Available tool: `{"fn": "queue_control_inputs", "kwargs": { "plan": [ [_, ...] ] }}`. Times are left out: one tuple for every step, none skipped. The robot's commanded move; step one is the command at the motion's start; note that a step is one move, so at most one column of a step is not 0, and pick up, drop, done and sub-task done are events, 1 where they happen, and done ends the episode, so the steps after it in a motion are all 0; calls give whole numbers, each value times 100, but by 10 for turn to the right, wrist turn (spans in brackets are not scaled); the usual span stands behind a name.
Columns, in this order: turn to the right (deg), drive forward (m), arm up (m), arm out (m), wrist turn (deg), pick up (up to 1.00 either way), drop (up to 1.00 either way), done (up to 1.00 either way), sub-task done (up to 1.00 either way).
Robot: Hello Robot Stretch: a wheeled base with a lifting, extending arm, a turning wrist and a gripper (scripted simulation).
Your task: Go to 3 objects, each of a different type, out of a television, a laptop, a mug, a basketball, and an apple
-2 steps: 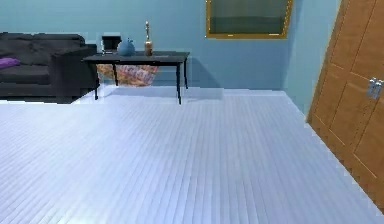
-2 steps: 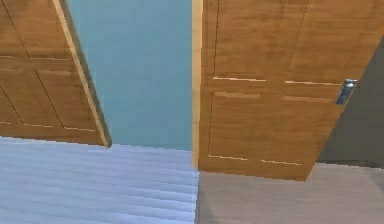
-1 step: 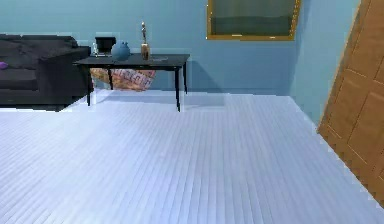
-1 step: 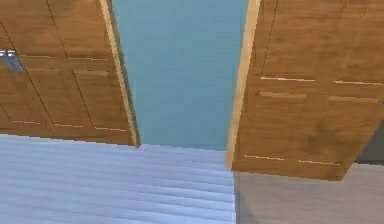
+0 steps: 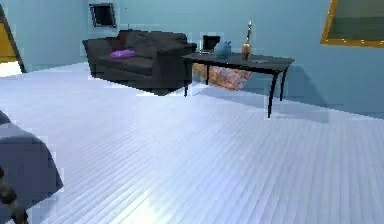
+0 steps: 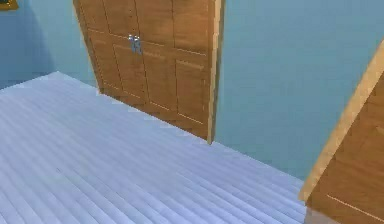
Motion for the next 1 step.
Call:
{"fn": "queue_control_inputs", "kwargs": {
  "plan": [
    [0,100,0,0,0,0,0,0,0]
  ]
}}
